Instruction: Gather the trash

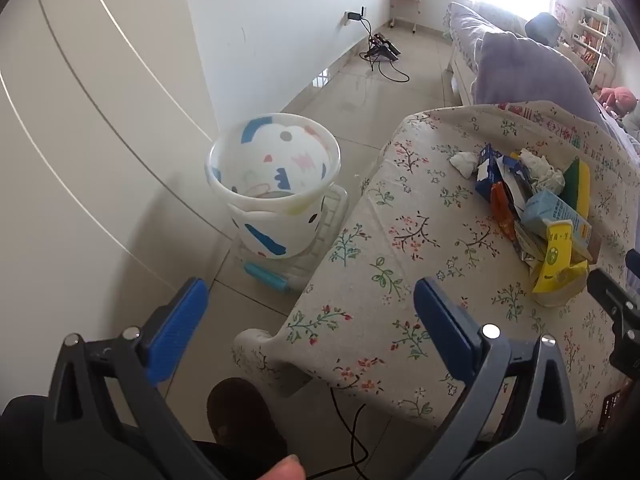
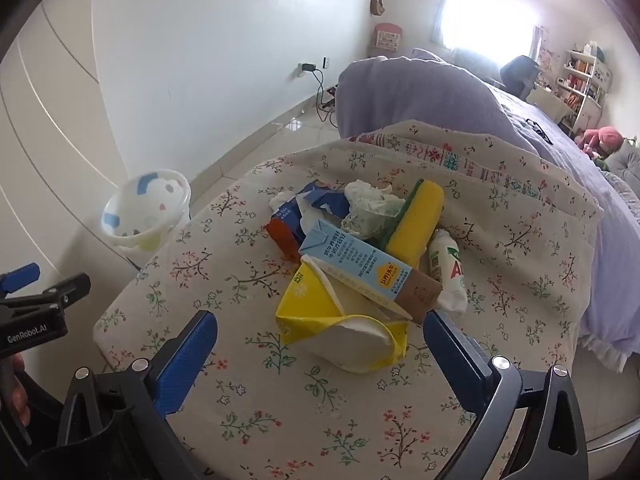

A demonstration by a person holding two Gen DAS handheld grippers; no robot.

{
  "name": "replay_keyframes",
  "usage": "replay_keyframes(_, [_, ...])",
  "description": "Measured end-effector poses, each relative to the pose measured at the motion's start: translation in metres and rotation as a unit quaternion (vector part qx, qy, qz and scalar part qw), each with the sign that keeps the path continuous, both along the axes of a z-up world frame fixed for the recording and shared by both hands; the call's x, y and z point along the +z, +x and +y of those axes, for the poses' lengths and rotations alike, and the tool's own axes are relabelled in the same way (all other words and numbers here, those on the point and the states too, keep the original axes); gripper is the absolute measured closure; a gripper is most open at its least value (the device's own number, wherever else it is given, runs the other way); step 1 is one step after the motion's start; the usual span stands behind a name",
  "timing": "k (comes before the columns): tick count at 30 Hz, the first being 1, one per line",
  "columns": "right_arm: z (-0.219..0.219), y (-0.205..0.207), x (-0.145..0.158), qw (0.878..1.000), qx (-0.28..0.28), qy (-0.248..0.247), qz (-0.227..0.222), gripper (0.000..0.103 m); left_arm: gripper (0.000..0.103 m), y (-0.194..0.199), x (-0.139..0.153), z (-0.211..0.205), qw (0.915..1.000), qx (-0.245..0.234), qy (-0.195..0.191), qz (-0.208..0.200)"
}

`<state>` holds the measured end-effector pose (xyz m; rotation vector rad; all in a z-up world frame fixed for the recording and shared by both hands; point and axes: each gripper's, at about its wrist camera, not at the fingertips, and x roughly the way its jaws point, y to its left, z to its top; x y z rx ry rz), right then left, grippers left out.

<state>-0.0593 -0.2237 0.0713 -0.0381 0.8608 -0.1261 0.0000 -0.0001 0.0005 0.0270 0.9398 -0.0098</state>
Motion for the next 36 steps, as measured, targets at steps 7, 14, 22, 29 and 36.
replay_keyframes(7, [-0.002, 0.003, 0.004, 1.000, -0.001, 0.003, -0.009, 0.000, 0.001, -0.005, -0.002, -0.001, 1.0000, 0.001, 0.001, -0.003])
replay_keyframes(14, [-0.004, 0.002, 0.005, 1.000, -0.009, 0.010, -0.013, 0.000, 0.001, -0.005, -0.002, 0.002, 1.0000, 0.000, -0.005, -0.003])
replay_keyframes(22, [-0.003, 0.004, 0.003, 1.000, -0.010, 0.013, -0.011, 0.000, 0.001, -0.003, 0.001, 0.004, 1.0000, 0.001, -0.009, -0.001])
replay_keyframes(29, [-0.003, 0.005, 0.002, 1.000, -0.011, 0.017, -0.012, 0.000, 0.001, -0.003, 0.001, 0.004, 0.9999, 0.002, -0.011, -0.001])
replay_keyframes(36, [-0.003, 0.006, 0.002, 1.000, -0.011, 0.022, -0.012, 0.000, 0.001, -0.003, 0.000, 0.005, 0.9999, 0.004, -0.012, -0.001])
